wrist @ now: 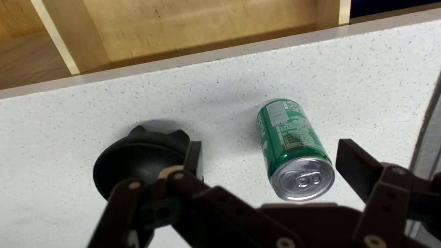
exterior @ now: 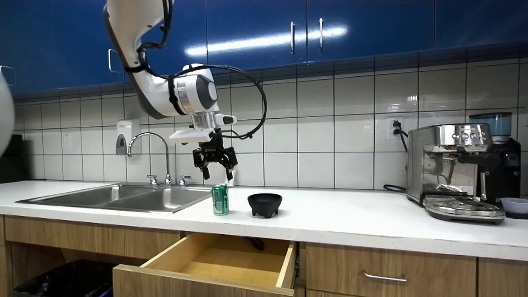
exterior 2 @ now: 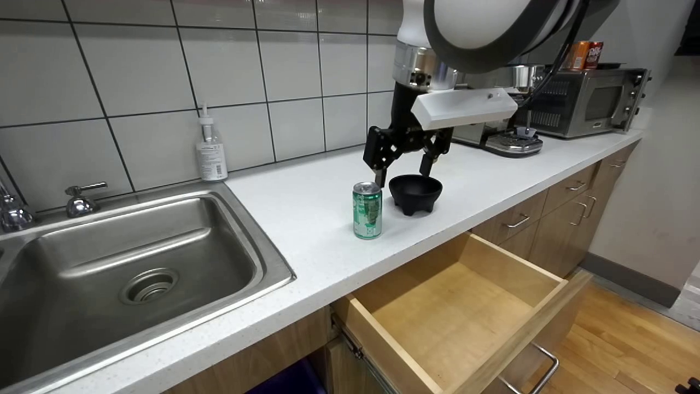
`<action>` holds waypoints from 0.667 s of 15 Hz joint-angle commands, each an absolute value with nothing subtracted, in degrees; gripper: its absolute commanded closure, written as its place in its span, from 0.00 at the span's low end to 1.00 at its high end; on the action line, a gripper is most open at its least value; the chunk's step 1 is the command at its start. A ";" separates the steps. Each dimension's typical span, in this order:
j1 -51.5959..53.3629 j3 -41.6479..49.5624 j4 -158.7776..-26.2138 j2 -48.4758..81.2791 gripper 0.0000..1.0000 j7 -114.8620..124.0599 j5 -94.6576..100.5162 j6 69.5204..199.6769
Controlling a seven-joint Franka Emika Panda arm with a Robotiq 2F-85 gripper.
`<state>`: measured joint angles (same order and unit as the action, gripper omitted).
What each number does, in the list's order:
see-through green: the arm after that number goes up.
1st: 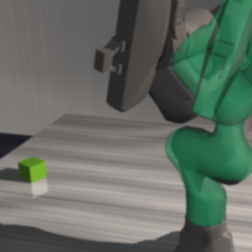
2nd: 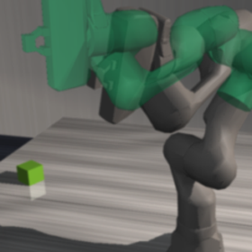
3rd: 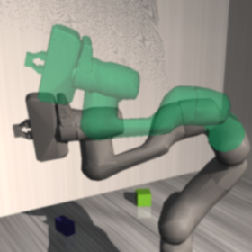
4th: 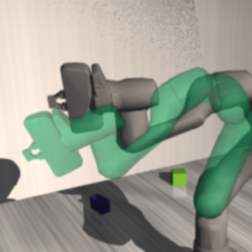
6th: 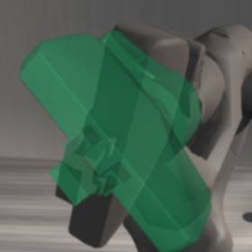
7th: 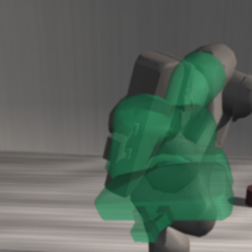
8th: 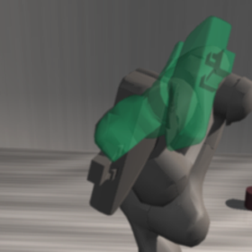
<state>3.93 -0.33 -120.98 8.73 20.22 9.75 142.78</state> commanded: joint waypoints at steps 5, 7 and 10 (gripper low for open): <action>4.29 -0.08 -114.95 14.10 0.00 16.20 9.70 143.84; 4.47 -0.11 -113.82 14.94 0.00 15.74 9.61 143.71; 5.01 -0.31 -112.63 15.63 0.00 15.02 9.56 143.31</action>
